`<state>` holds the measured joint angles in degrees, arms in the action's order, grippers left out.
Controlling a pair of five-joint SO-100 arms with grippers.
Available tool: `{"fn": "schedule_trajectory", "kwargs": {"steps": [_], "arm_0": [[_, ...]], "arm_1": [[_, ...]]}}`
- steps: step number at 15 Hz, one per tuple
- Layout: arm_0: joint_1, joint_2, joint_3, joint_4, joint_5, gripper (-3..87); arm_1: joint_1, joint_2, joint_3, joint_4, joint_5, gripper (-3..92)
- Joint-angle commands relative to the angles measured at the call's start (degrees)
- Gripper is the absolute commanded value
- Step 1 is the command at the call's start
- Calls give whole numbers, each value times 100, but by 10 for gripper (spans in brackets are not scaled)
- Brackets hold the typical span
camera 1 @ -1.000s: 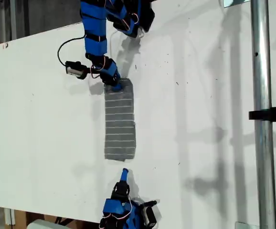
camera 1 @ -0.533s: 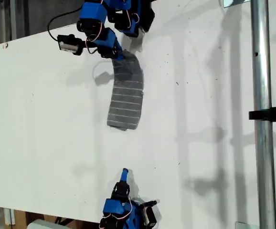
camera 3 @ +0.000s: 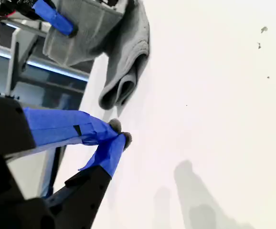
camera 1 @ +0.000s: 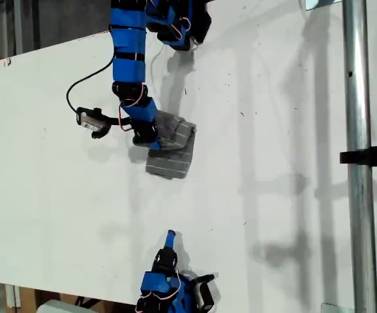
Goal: Grasp corners of a towel and fold twice.
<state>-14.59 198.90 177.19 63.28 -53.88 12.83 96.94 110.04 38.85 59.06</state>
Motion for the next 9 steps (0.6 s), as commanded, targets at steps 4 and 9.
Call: {"fn": "schedule_trajectory", "kwargs": {"steps": [4, 9], "arm_0": [[35, 44, 53, -44, 0, -23], [18, 44, 105, -123, -132, -23]], "arm_1": [[53, 659, -791, -677, -967, 424], [1187, 3946, 1925, 580, -439, 166]]}}
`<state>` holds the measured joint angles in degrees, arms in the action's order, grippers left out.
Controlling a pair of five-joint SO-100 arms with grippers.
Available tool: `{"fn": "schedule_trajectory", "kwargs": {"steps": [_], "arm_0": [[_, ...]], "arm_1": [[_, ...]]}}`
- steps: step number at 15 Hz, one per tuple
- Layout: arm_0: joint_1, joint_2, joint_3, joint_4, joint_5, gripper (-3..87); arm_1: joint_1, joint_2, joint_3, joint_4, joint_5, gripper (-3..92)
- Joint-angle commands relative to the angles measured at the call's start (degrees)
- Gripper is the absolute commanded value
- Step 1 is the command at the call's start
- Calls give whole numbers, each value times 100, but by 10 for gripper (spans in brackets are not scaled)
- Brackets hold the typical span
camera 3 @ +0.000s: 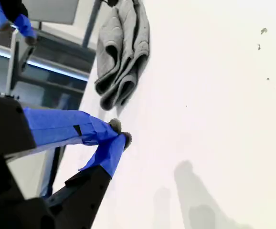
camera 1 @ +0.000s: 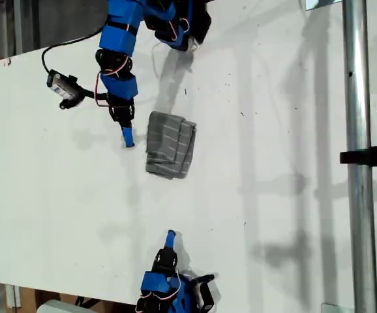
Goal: Grasp corners of a towel and fold twice.
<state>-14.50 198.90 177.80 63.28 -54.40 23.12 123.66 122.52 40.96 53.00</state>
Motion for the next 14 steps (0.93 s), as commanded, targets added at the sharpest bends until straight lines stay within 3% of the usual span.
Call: {"fn": "schedule_trajectory", "kwargs": {"steps": [1, 4, 7, 9, 10, 11, 12, 13, 14], "arm_0": [[-9, 44, 70, -132, -185, -23], [0, 44, 70, -176, -457, -23], [53, 44, 88, 79, -1556, -23], [132, 44, 88, 483, -3129, -23], [70, 44, 88, 1072, -4746, -23], [53, 26, 88, 1081, -4482, -23], [44, 26, 88, 1081, -2927, -23], [62, 26, 88, 1081, -905, -23], [88, 26, 88, 1046, 114, -24]], "arm_1": [[316, 2575, 1644, 554, 606, 17], [396, 5581, 2883, 2848, 1397, -2], [316, 6451, 3551, 3929, 1608, -2], [220, 6513, 4113, 4122, 1872, -1], [-35, 6469, 4315, 4324, 2505, 59], [-325, 6442, 4307, 4342, 2540, 105], [-703, 6451, 4289, 4351, 2584, 105], [-1063, 6451, 4289, 4351, 2584, 104], [-1389, 6451, 4289, 4351, 2584, 103]]}}
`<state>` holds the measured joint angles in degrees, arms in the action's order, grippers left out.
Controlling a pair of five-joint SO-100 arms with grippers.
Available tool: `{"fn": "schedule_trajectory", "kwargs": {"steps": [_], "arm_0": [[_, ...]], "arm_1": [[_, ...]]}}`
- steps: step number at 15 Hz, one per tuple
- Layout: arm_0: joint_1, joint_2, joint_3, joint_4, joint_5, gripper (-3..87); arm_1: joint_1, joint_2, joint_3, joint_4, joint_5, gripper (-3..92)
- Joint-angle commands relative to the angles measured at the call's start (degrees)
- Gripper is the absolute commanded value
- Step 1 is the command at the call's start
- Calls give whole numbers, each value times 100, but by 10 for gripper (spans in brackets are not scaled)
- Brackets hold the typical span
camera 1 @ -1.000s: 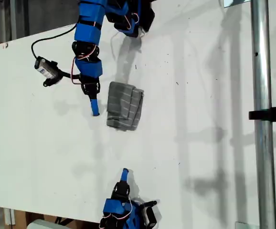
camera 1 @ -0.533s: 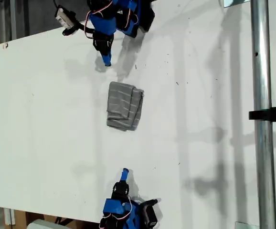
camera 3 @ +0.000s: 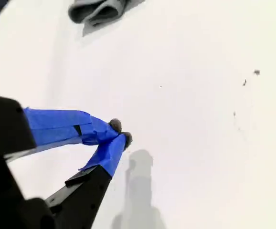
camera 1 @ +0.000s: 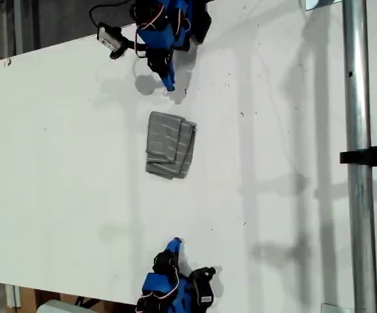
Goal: Grasp corners of a towel and fold twice.
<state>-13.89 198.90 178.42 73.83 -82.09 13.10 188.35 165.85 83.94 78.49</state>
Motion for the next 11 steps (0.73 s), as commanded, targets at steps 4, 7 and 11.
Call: {"fn": "schedule_trajectory", "kwargs": {"steps": [4, 7, 11], "arm_0": [[9, 35, 26, 0, 2813, -26], [9, 35, 26, 0, 2813, -26], [9, 35, 26, 0, 2813, -26]], "arm_1": [[-1099, -18, -44, 53, 35, 103], [-1134, -18, -44, 53, 35, 103], [-1125, -18, -44, 53, 35, 103]]}}
